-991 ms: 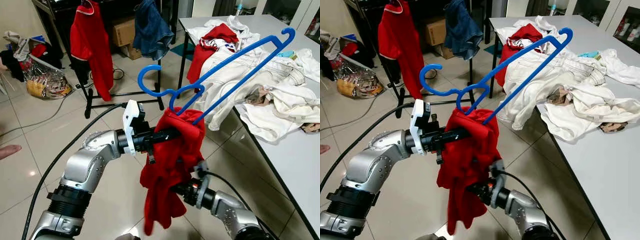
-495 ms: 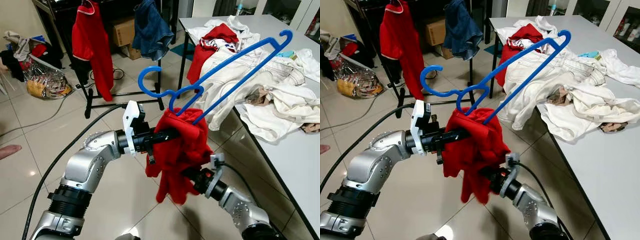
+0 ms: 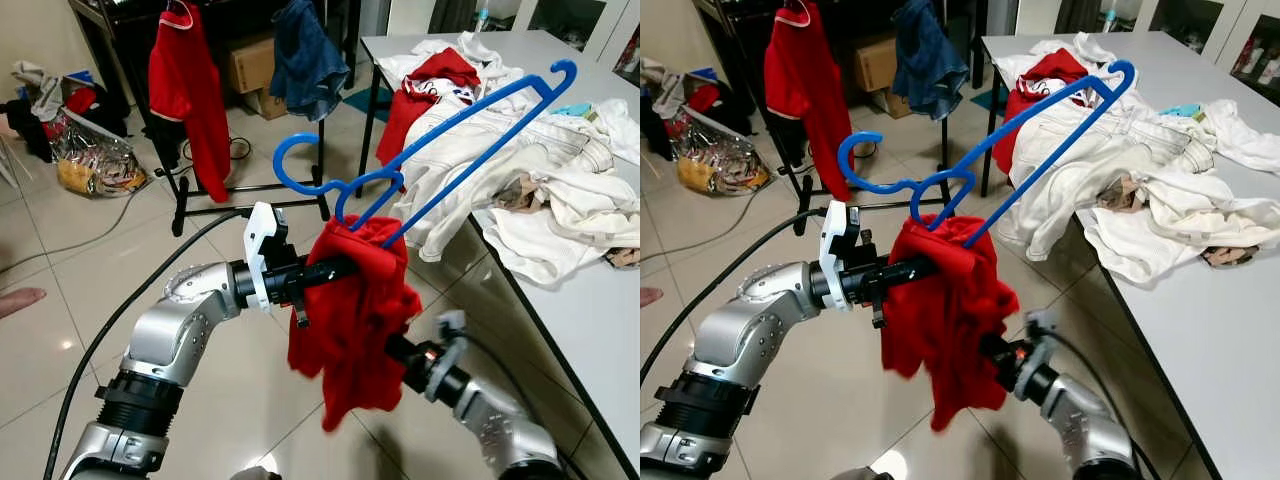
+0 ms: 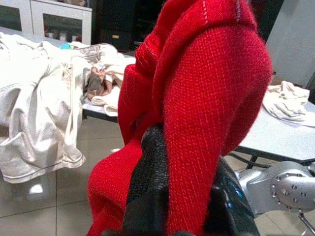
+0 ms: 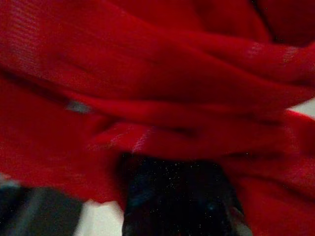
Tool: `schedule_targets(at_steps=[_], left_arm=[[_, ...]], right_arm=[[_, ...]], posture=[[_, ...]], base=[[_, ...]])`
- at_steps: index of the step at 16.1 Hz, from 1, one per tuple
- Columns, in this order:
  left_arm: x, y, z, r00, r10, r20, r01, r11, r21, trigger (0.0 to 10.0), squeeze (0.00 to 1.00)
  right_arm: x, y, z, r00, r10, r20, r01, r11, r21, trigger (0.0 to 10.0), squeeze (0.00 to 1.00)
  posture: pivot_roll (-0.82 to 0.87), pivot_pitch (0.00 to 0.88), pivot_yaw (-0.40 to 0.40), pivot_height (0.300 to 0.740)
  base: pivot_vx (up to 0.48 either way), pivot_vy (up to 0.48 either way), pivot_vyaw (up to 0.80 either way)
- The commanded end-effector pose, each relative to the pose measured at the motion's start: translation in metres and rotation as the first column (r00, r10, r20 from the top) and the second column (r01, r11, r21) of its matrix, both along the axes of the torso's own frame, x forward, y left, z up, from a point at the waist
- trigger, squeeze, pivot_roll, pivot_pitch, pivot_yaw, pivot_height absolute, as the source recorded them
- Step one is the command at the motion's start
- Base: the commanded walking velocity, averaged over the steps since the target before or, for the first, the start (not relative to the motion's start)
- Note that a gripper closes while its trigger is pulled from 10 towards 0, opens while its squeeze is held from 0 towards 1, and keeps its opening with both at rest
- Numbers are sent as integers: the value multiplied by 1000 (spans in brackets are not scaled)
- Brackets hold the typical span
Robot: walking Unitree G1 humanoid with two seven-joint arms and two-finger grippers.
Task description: Hang hanger
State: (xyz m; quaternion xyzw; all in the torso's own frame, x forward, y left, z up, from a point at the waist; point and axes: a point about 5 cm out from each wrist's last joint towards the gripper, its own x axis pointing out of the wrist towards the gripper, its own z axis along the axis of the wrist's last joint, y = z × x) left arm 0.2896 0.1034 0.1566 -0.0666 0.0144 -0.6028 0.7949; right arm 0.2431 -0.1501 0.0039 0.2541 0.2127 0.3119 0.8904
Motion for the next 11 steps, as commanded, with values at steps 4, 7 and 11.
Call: schedule_targets(at_steps=[4, 7, 11], left_arm=[[-4, -1, -2, 1000, 1, 7, -1, 1000, 3, 10000, 0], [-4, 1, -4, 1000, 9, 1, -9, 1000, 5, 10000, 0], [-3, 2, -2, 1000, 16, 4, -16, 1000, 2, 10000, 0]], right_arm=[[8, -2, 5, 995, -68, 76, 75, 993, -87, 10000, 0], [-1, 7, 1, 997, -9, 82, 17, 996, -91, 10000, 0], [-4, 3, -4, 997, -20, 70, 28, 993, -111, 10000, 0]], posture=[[-79, 0, 23, 740], [-72, 0, 19, 740], [-71, 0, 17, 740]], base=[[0, 0, 0], [0, 0, -723], [0, 0, -742]])
